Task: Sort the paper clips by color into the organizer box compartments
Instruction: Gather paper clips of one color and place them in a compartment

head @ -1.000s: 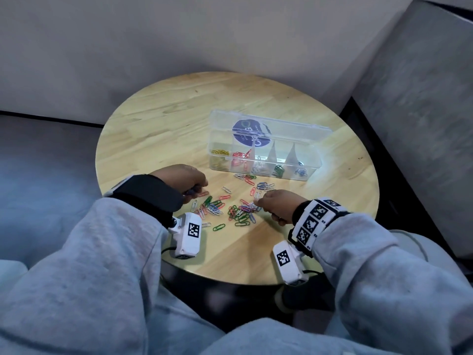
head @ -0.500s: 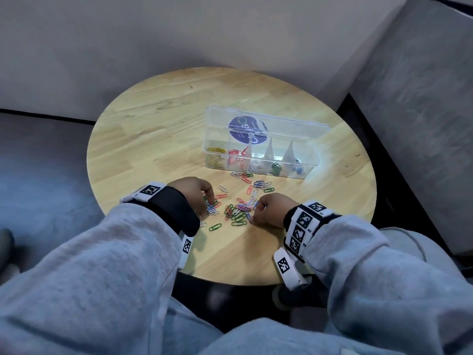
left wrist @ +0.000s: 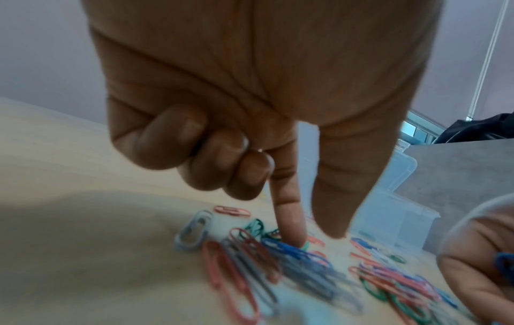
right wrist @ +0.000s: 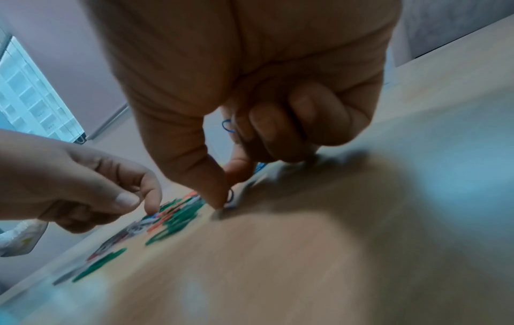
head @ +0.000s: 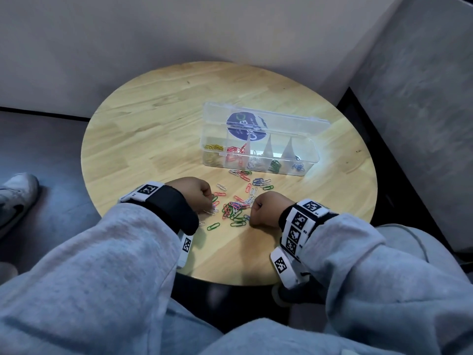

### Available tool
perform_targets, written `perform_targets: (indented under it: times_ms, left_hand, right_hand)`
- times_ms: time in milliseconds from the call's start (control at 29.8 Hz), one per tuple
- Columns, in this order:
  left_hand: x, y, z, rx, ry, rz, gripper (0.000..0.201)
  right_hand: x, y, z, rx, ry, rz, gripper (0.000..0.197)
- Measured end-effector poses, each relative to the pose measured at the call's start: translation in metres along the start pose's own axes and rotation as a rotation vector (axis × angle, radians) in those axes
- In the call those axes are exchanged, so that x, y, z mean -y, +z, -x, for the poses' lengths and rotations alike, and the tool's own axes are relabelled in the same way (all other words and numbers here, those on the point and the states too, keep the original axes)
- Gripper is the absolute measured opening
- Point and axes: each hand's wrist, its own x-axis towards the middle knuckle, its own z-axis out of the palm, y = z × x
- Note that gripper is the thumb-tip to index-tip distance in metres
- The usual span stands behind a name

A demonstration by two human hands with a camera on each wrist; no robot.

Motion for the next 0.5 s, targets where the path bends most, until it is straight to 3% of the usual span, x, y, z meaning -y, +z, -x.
perform_targets:
  times_ms: [101,302,504]
  left_hand:
    - [0.002,0.0,-0.001,-0.04,0.014,-0.024,0.011]
    - [0.0,0.003,-0.004,-0.017,0.004,0.001,0.018]
    - [-0.001,0.0,-0.005,-0.017,0.022,-0.055,0.016]
  right_hand:
    - [-0.008,-0.008,0.003,0.02,0.043,-0.169,0.016]
    - [-0.029,-0.021,-0.004,0.125,0.088,-0.809,0.025]
    - [-0.031,-0.019,-0.004,0.118,0.069,-1.163,0.031]
